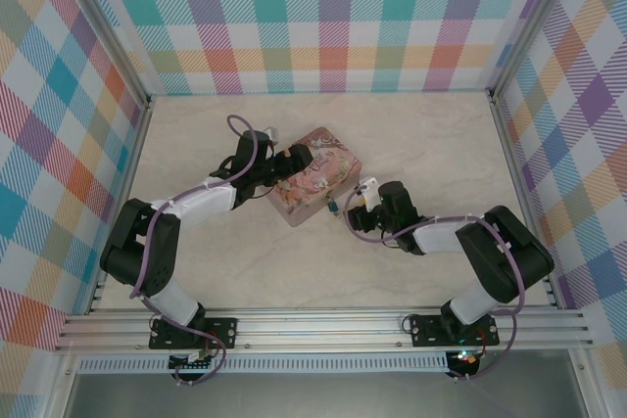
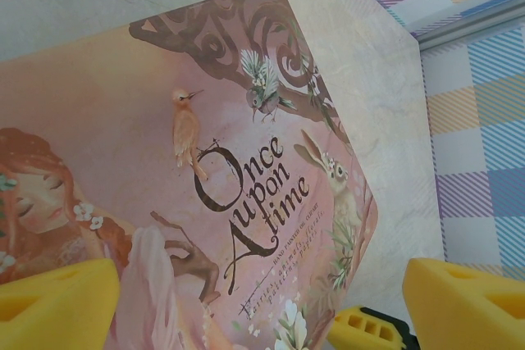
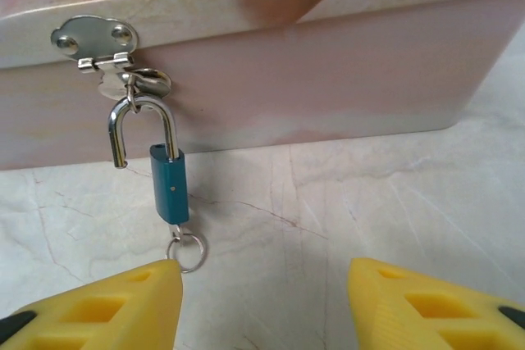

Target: Unlock the padlock with the key

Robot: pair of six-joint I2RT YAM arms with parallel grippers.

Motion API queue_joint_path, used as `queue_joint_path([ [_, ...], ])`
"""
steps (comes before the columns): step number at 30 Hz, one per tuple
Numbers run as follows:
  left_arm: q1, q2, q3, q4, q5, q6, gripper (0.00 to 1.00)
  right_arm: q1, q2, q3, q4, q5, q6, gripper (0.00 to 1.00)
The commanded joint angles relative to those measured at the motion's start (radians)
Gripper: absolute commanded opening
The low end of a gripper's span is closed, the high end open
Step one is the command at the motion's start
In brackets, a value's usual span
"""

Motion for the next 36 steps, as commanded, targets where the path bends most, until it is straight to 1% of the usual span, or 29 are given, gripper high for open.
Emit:
queue_joint_path([
  [1, -0.005, 0.002, -0.021, -0.103, 0.001, -0.004, 0.9, -0.007, 0.04, 0.037, 0.061, -0.199, 0.048, 0.55],
  [6, -0.005, 0.006, -0.023, -0.095, 0.003, -0.005, 0.89, -0.01, 0.101, 0.057, 0.082, -0.255, 0.09, 0.53],
  [12, -0.005, 0.003, -0.023, -0.098, 0.006, -0.005, 0.89, -0.031, 0.166, 0.072, 0.171, -0.243, 0.17, 0.51],
  [17, -0.005, 0.0, -0.025, -0.097, 0.007, -0.006, 0.89, -0.033, 0.207, 0.093, 0.183, -0.284, 0.196, 0.45],
  [28, -0.004, 0.004, -0.027, -0.092, 0.007, -0.01, 0.89, -0.033, 0.234, 0.112, 0.188, -0.314, 0.209, 0.34],
  [33, -0.005, 0.003, -0.036, -0.086, 0.009, -0.015, 0.89, -0.033, 0.244, 0.126, 0.183, -0.327, 0.209, 0.26],
  [36, -0.005, -0.001, -0.041, -0.082, 0.006, -0.017, 0.89, -0.033, 0.241, 0.126, 0.184, -0.324, 0.216, 0.14],
])
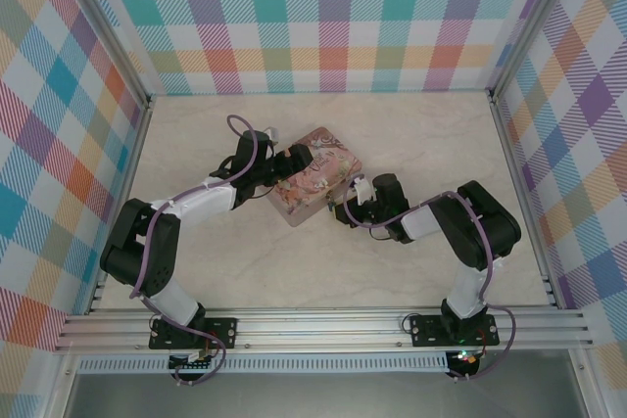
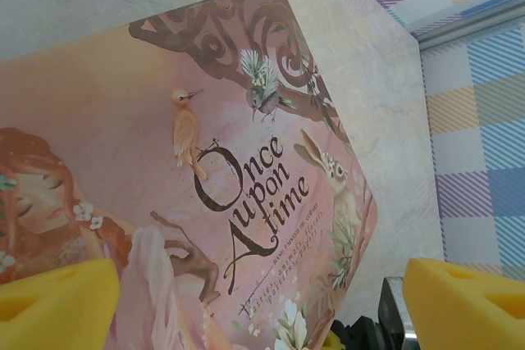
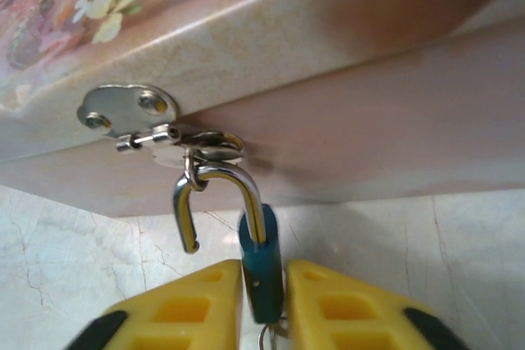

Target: Unlock the padlock with the key

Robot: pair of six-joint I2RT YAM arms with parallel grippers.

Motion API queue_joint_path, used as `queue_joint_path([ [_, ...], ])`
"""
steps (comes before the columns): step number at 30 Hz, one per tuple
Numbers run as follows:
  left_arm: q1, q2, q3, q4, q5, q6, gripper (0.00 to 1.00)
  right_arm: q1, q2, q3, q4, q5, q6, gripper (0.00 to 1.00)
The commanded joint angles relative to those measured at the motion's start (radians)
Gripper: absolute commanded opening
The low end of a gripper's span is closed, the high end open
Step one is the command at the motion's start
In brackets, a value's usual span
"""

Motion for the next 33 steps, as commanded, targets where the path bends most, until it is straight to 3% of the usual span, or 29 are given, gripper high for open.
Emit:
queue_joint_path([
  [1, -0.005, -0.003, -0.043, -0.081, 0.004, -0.017, 0.89, -0.001, 0.007, 0.021, 0.022, -0.025, 0.012, 0.11],
  [10, -0.014, -0.053, -0.095, -0.073, -0.006, -0.034, 0.89, -0.001, -0.054, 0.032, -0.066, 0.063, 0.105, 0.0],
  [19, -0.063, -0.061, -0.136, -0.064, -0.033, -0.052, 0.89, -0.001, -0.08, 0.104, -0.268, 0.117, 0.266, 0.0],
  [33, -0.072, -0.052, -0.183, -0.043, -0.039, -0.064, 0.89, 0.0, -0.056, 0.163, -0.263, 0.153, 0.446, 0.0],
])
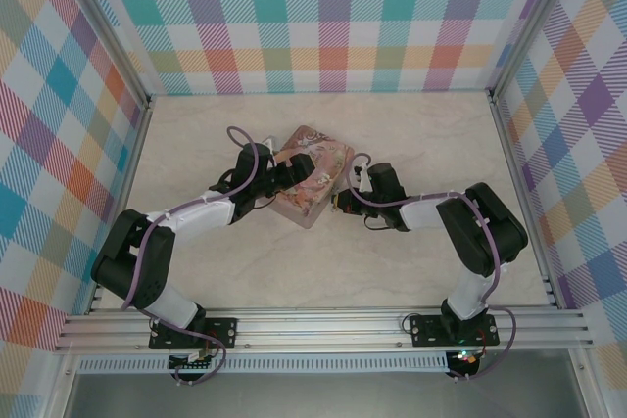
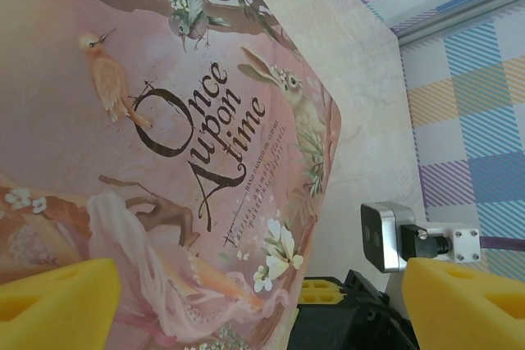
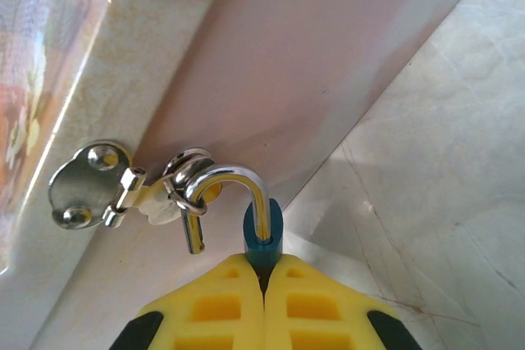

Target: Unlock the padlock with the key

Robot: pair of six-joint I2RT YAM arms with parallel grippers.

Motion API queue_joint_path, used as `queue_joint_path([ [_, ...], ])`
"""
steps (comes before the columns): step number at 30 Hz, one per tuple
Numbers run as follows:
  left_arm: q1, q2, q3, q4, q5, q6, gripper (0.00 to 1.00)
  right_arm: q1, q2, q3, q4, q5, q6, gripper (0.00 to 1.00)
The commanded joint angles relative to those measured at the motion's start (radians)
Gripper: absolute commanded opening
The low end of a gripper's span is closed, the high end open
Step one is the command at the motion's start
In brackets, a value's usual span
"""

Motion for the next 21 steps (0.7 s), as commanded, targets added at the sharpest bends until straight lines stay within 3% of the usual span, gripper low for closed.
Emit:
queue_joint_path([
  [1, -0.019, 0.026, -0.056, -0.144, -0.004, -0.029, 0.89, -0.002, -0.004, 0.053, -0.019, 0.035, 0.043, 0.0],
  [8, -0.01, 0.015, -0.027, -0.199, -0.018, 0.009, 0.9, -0.002, -0.019, 0.045, -0.022, 0.032, 0.062, 0.0],
  [21, 0.092, -0.03, 0.007, -0.287, -0.007, 0.089, 0.91, 0.039, -0.114, -0.082, -0.06, 0.025, 0.139, 0.0],
])
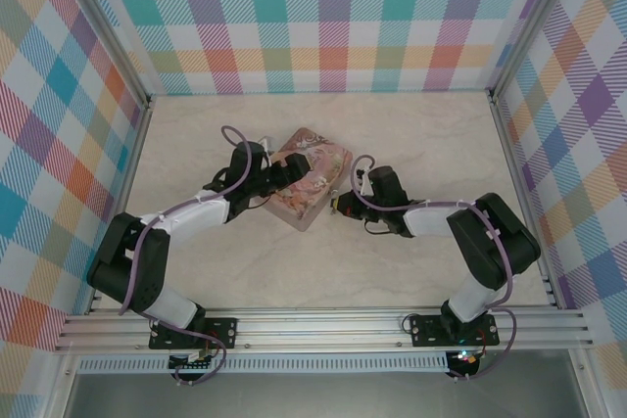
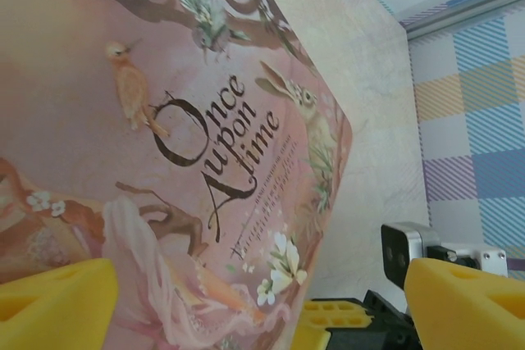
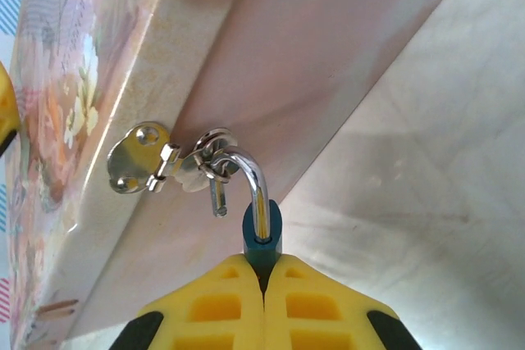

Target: Unlock the padlock with the key

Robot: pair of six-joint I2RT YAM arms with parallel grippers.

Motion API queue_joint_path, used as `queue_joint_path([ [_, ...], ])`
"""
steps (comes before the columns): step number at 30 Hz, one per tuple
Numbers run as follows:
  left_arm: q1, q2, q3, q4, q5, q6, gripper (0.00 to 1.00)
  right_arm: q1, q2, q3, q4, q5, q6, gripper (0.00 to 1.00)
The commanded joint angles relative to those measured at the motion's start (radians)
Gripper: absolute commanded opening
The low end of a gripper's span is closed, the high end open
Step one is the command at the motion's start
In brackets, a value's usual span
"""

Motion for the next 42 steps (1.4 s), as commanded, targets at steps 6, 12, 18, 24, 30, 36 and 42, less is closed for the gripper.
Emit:
queue_joint_path([
  [6, 0.033, -0.019, 0.082, -0.269, -0.036, 0.126, 0.93, 0.004, -0.021, -0.026, -0.032, 0.045, 0.043, 0.0],
  [12, -0.065, -0.061, 0.135, -0.263, -0.01, 0.126, 0.93, 0.013, -0.013, -0.03, 0.002, 0.034, 0.08, 0.0],
  [18, -0.169, -0.02, 0.126, -0.16, 0.055, 0.015, 0.87, 0.041, -0.008, -0.025, 0.001, 0.041, 0.096, 0.0],
  [24, -0.22, 0.037, 0.14, -0.122, 0.061, -0.021, 0.85, 0.055, -0.011, -0.023, -0.003, 0.044, 0.098, 0.0],
  [30, -0.241, 0.079, 0.13, -0.114, 0.053, -0.029, 0.86, 0.06, -0.004, -0.025, 0.013, 0.054, 0.111, 0.0],
  [36, -0.243, 0.051, 0.046, -0.134, 0.01, -0.039, 0.85, 0.059, -0.008, -0.048, 0.06, 0.098, 0.182, 0.0],
  [42, -0.245, 0.016, -0.063, -0.123, -0.008, -0.062, 0.86, 0.059, -0.003, -0.027, 0.063, 0.143, 0.245, 0.0],
])
